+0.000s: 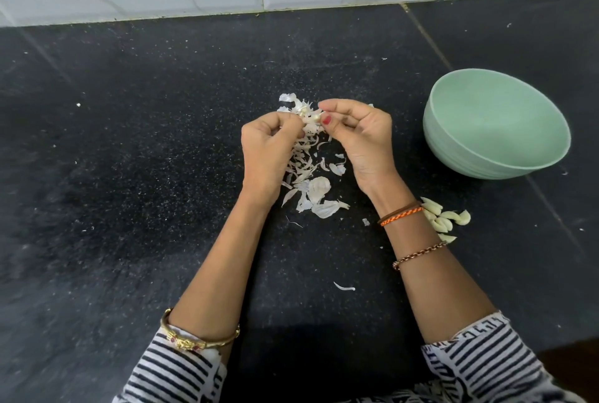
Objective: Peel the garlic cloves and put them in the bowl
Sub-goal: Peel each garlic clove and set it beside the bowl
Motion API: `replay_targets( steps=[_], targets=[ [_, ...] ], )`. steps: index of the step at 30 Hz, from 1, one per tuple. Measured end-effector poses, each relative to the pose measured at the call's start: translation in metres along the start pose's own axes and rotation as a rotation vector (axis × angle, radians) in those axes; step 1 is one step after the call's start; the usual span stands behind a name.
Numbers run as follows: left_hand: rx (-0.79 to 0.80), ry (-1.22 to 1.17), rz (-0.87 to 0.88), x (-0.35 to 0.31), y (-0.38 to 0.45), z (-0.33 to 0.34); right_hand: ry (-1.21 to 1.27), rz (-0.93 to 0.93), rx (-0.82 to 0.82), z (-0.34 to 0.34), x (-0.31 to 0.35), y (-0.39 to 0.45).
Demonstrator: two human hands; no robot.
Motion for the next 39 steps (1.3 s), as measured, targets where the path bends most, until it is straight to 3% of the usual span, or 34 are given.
replay_targets(
  steps=[8,19,34,37,39],
  targets=[
    [0.046,0.274,0.315,-0.003,0.002,-0.005,-0.395,-0.203,0.019,0.003,-0.004,0.002],
    [-0.002,0.518,0.551,-0.007,0.0,-0.003,-0.371,-0.181,-0.06,-0.002,0.0,0.0],
    [-0.01,0.541,0.667,-0.006,0.0,-0.004,-0.236,-0.1,-0.042,-0.003,0.0,0.0],
    [-0.017,0.496,0.631,-0.005,0.001,-0.006,-0.18,-0.045,0.004,-0.005,0.0,0.001],
    [0.026,0.401,0.514,-0.003,0.002,-0.008,-0.129,0.027,0.104,-0.006,0.002,0.001]
  ],
)
Point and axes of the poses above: each hand's wrist, its own y-axis towards the middle knuckle, its own z-axis out of the palm, x = y × z, the point moved 4 cm from there along y, towards the middle knuckle, and after that the axes turned 6 degrees about y, right-handed, at the moved point
